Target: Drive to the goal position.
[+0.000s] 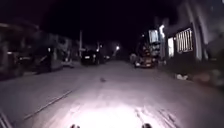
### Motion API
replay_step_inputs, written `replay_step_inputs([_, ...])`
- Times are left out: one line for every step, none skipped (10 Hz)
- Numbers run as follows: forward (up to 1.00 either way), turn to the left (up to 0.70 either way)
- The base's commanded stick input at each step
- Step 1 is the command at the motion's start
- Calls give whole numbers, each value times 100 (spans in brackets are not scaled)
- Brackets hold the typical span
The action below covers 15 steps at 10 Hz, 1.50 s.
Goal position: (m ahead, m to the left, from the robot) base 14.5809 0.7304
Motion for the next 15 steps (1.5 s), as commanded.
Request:
replay_step_inputs([85,-16])
replay_step_inputs([85,0])
replay_step_inputs([85,0])
replay_step_inputs([85,0])
replay_step_inputs([85,0])
replay_step_inputs([85,0])
replay_step_inputs([85,0])
replay_step_inputs([85,0])
replay_step_inputs([85,0])
replay_step_inputs([85,0])
replay_step_inputs([85,0])
replay_step_inputs([85,0])
replay_step_inputs([85,0])
replay_step_inputs([85,-10])
replay_step_inputs([85,-27])
